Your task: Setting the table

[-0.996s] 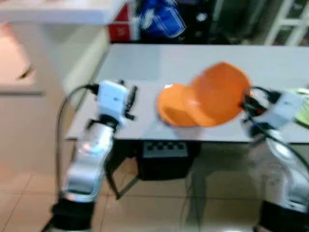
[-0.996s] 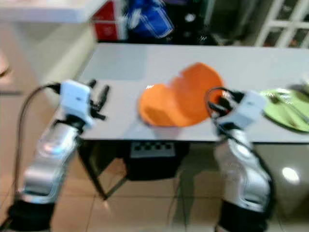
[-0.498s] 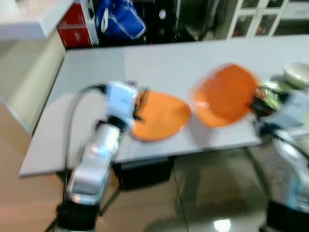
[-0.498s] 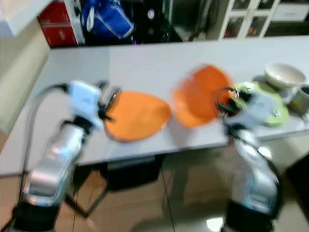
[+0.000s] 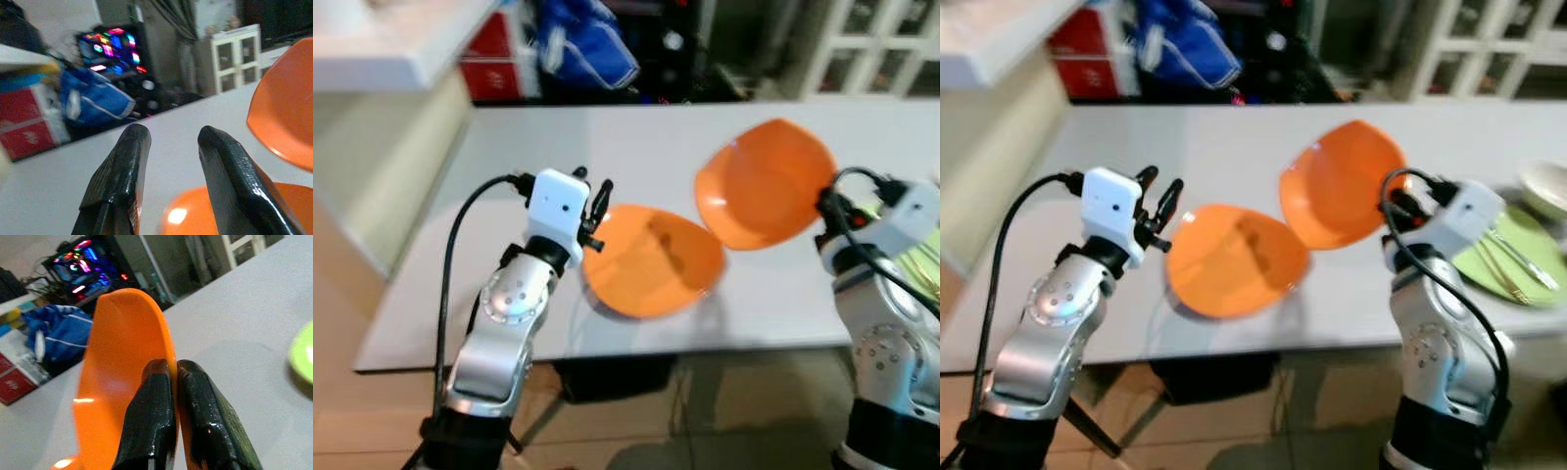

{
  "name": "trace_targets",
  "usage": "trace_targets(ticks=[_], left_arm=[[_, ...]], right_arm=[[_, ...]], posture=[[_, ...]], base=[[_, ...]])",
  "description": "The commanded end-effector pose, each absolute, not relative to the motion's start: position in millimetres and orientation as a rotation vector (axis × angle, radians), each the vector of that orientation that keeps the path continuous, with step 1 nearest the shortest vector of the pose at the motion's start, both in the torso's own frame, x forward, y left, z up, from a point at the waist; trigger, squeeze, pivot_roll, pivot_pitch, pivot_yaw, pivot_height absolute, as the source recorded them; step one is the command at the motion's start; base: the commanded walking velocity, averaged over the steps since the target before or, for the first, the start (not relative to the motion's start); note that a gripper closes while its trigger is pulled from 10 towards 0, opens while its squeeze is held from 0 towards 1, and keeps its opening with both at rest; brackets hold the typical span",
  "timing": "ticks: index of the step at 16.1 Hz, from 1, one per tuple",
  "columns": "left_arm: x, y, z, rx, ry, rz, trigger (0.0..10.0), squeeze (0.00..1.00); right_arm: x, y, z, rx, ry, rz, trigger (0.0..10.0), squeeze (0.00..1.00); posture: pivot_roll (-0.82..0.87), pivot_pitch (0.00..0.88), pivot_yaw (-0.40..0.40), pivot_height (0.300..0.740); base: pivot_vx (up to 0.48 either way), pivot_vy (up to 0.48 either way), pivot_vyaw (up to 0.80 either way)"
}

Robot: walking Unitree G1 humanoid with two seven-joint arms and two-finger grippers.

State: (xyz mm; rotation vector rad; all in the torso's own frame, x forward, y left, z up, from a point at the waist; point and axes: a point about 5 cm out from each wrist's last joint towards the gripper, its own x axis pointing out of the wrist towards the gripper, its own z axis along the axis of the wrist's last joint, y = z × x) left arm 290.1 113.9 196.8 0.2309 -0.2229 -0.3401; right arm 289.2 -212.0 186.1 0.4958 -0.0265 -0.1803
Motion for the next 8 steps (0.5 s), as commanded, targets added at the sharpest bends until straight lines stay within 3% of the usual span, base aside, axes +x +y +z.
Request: trace_targets(ticks=[1, 8], left_arm=[[290.3, 118.4, 198.8, 0.251, -0.221, -0.324, 10.0, 0.0], [282.8, 115.2, 196.9, 0.286, -0.217, -0.337, 10.0, 0.0]], right_arm=[[291.6, -200.4, 198.9, 0.534, -0.079, -0.11, 10.0, 0.0], [298.6, -212.9, 195.8, 0.608, -0.06, -0.125, 10.0, 0.0]], posture=[[0.02, 0.032, -0.031, 0.74], [0.01, 0.041, -0.045, 0.74]], base=[[0.304, 0.0, 0.0], [0.0, 0.0, 0.0]])
